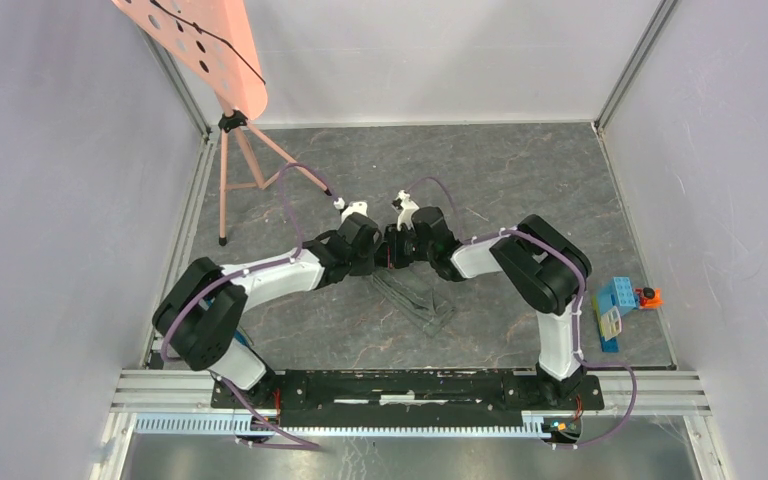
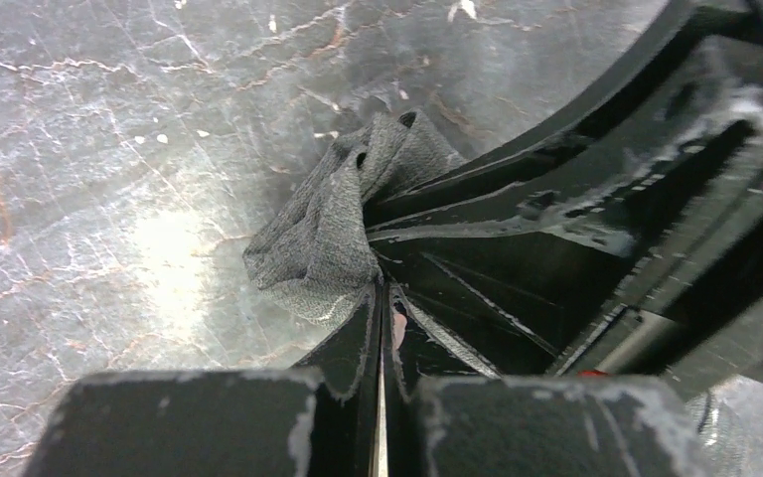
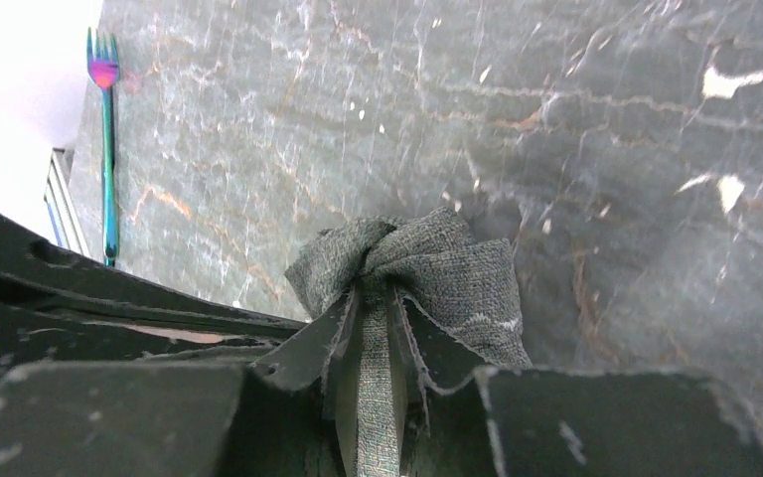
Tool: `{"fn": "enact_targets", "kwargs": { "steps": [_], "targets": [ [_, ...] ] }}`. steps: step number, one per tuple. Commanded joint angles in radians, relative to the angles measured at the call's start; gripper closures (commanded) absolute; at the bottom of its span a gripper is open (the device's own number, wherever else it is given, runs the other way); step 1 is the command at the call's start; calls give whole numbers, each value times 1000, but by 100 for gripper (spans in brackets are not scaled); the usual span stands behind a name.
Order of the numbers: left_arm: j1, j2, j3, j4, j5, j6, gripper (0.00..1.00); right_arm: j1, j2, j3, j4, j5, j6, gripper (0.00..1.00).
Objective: Fold the napkin into a case and place the utensils inside
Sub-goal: Stuff the top corner of the smaller-rectangle-folded napkin into the folded napkin.
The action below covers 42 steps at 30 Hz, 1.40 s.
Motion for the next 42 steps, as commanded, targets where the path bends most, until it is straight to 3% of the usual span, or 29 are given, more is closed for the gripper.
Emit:
{"fn": "enact_targets", "kwargs": {
  "steps": [1, 5, 11, 17, 27, 36, 40, 42],
  "targets": [
    [14, 72, 88, -32, 39, 30, 94, 12, 58, 18, 44, 48, 30, 76],
    [30, 13, 49, -36, 29, 17, 71, 6, -35, -22, -5, 53, -18, 71],
    [72, -177, -25, -85, 96, -14, 55, -1, -171, -12, -162, 21, -155, 62],
    [154, -240, -108, -57, 185, -76, 54, -12, -238, -5, -278, 45, -260, 60],
    [192, -26, -2, 17, 197, -42, 64, -2, -101, 102, -232, 47, -246, 84],
    [164, 100, 86, -11, 204, -25, 69, 43, 61, 183, -164, 80, -152, 85],
    [166, 31, 58, -52, 179, -6, 65, 44, -36, 141, -202, 77, -175, 82],
    [167, -27, 32, -72, 185, 4, 61, 43, -107, 132, -275, 94, -226, 76]
  ]
}}
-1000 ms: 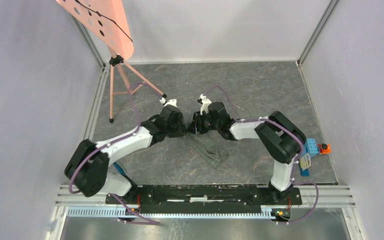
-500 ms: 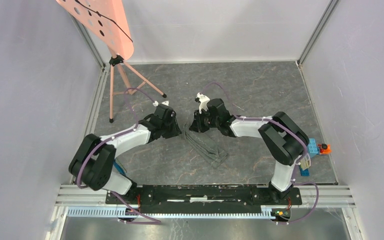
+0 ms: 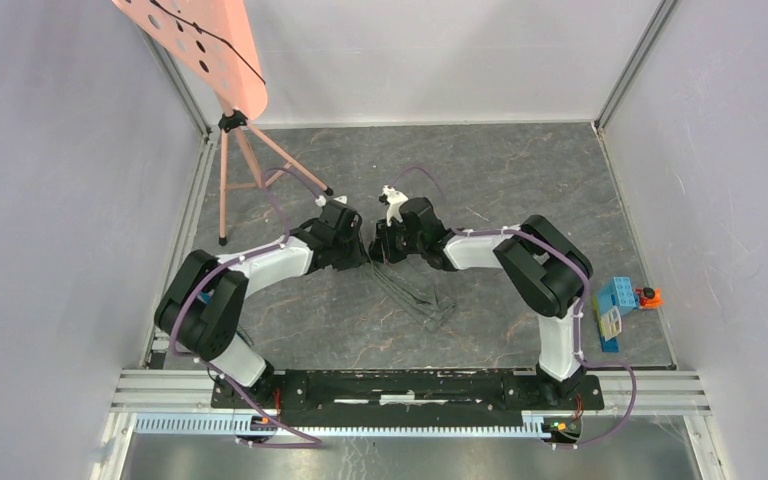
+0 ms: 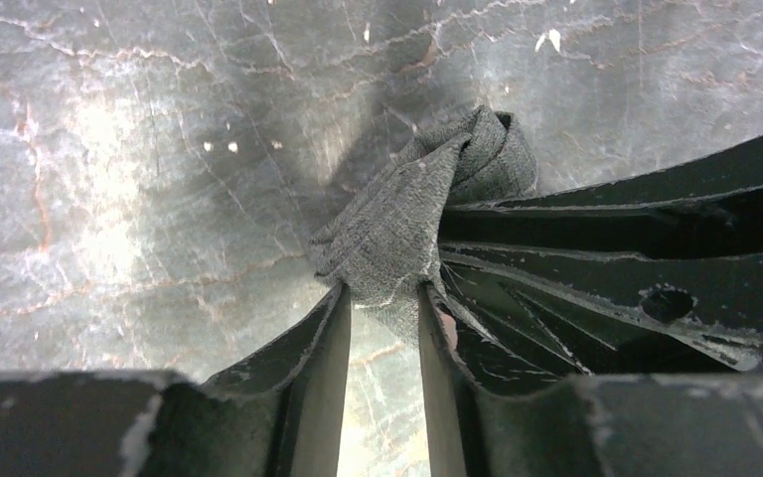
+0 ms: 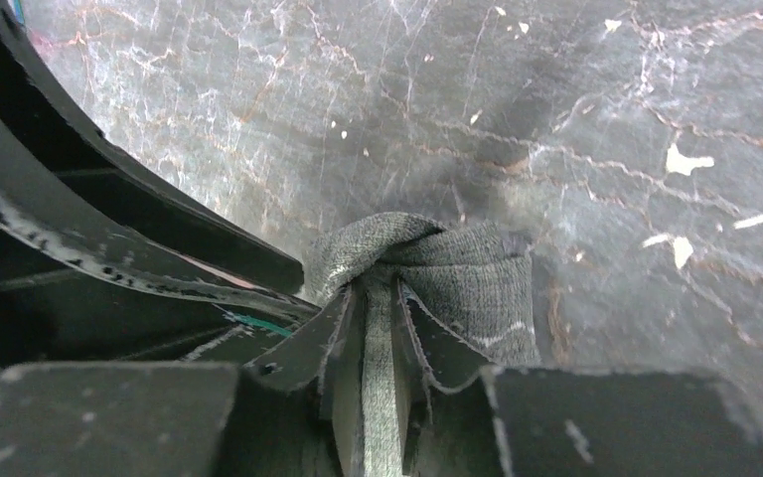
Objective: Fold the napkin into a case and place the utensils inside
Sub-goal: Stuff the top corner of the smaller-rectangle-folded napkin into the folded napkin.
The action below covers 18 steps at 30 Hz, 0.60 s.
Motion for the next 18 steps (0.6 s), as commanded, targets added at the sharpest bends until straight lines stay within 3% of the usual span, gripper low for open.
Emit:
{"fn": "enact_targets", "kwargs": {
  "steps": [1, 5, 10, 18],
  "targets": [
    [-7, -130, -25, -32, 10, 46, 58, 18, -151, -12, -118, 30, -79, 73],
    [9, -229, -97, -43, 92, 10, 50, 23, -242, -7, -273, 42, -232, 61],
    [18, -290, -206, 44, 230, -119, 47, 50, -306, -52, -371, 84, -375, 50],
    [17, -206, -288, 256, 285, -336, 53, 111, -262, -28, -360, 107, -411, 52]
  ]
}}
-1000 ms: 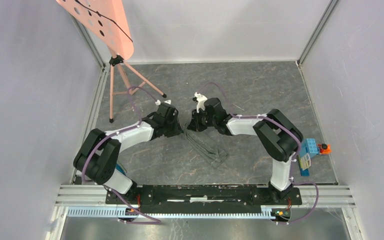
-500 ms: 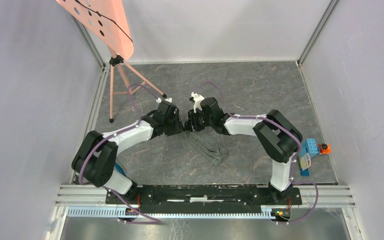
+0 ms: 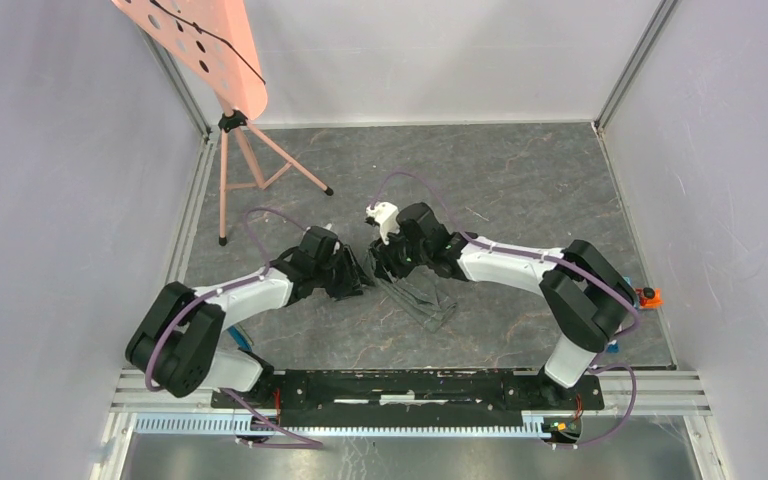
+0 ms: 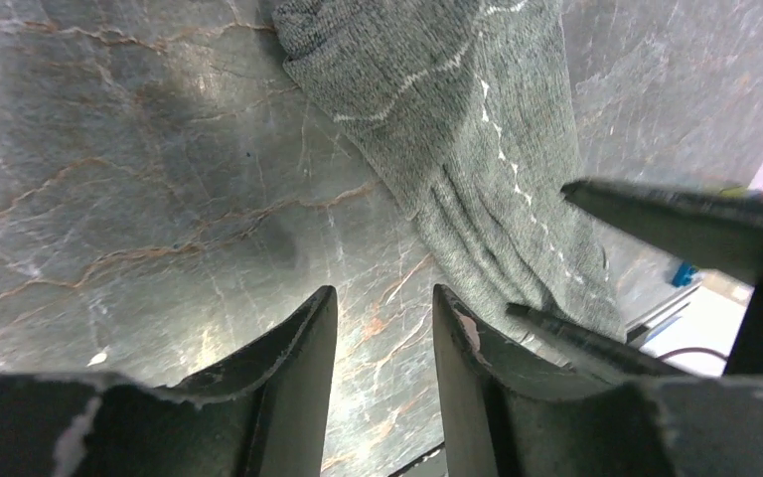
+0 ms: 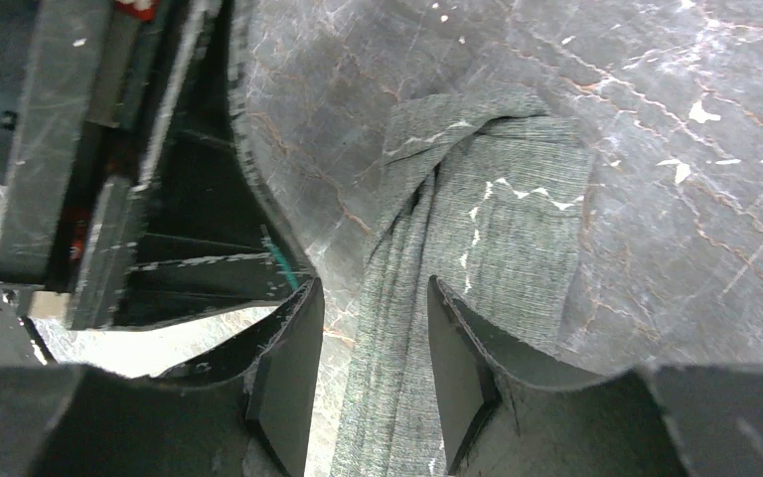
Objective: Fold the napkin into a case and place the utensils inside
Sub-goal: Stuff the top corner of the smaller-rectangle-folded napkin into the folded napkin.
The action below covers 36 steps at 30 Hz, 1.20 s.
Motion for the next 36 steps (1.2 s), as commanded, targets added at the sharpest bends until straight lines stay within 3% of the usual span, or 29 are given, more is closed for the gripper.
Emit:
{"fn": "enact_targets", "kwargs": {
  "steps": [1, 5, 15, 25, 29, 36],
  "targets": [
    [3, 44, -8, 157, 32, -144, 55, 24, 46, 22, -1, 36, -55, 54],
    [3, 88, -8, 175, 14, -147, 63, 25, 85, 41, 5, 54, -53, 60],
    [3, 159, -17, 217, 9, -145, 70, 24, 113, 44, 7, 83, -43, 62],
    [3, 197, -28, 284, -6, -149, 81, 46, 85, 96, -25, 58, -13, 99],
    [0, 179, -44, 297, -15, -156, 86, 47, 73, 113, -54, 2, 34, 100],
    [0, 144, -62, 291, -33, -154, 89, 46, 107, 16, 57, 4, 76, 100]
  ]
}}
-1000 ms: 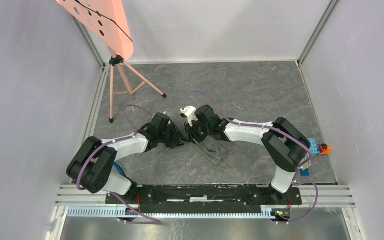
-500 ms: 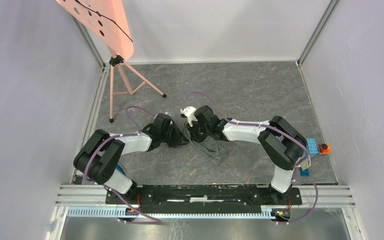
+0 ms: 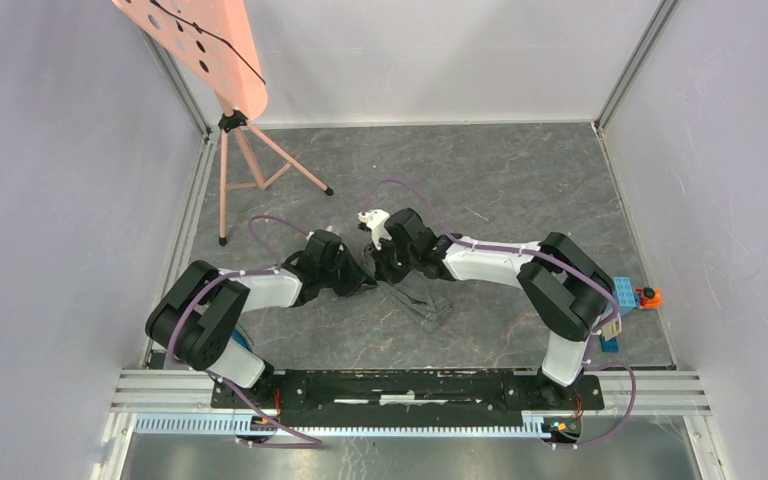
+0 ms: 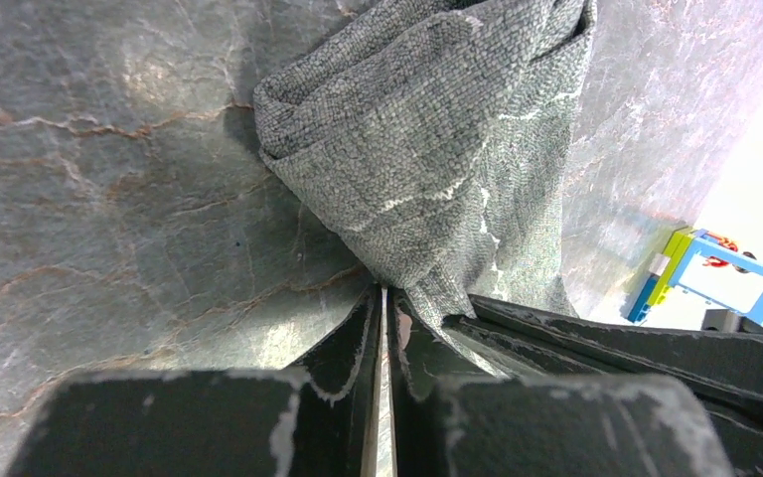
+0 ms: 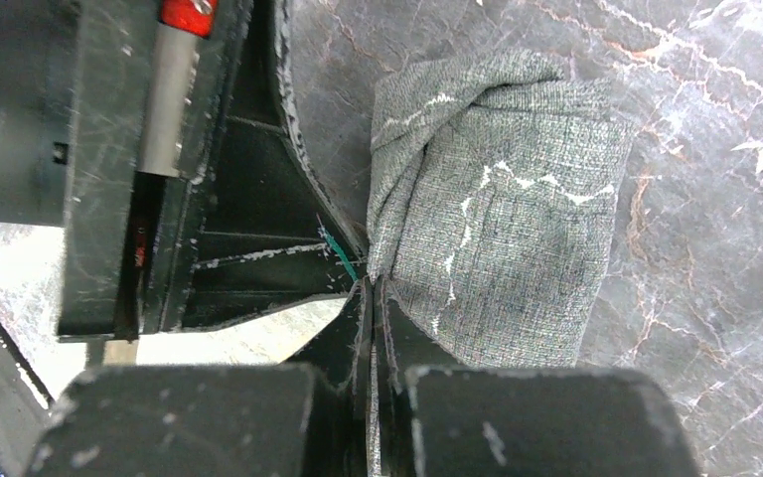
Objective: Fold the napkin into a case and place the utensils inside
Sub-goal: Stuff the top corner of the smaller-rectangle-folded napkin into the folded napkin.
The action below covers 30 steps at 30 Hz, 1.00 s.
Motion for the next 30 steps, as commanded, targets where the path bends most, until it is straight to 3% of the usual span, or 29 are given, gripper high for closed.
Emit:
{"fn": "enact_targets", "kwargs": {
  "steps": [1, 5, 10, 13, 20, 30],
  "targets": [
    [0, -24, -15, 10, -34, -21, 90, 5, 4, -71, 138, -2, 40, 100],
    [1, -39, -18, -10, -35, 1, 89, -11, 47, -124, 196, 10, 57, 98],
    [37, -173, -32, -89, -47, 44, 73, -30, 30, -143, 210, 0, 68, 93],
    [115, -242, -25, -137, -27, 64, 71, -35, 24, -152, 215, -4, 68, 89],
    [191, -167, 81, -124, 22, 98, 87, -38, 33, -154, 230, -20, 68, 90],
    [189, -3, 147, 7, 81, 97, 90, -39, 34, -154, 235, -37, 64, 98]
  ]
}}
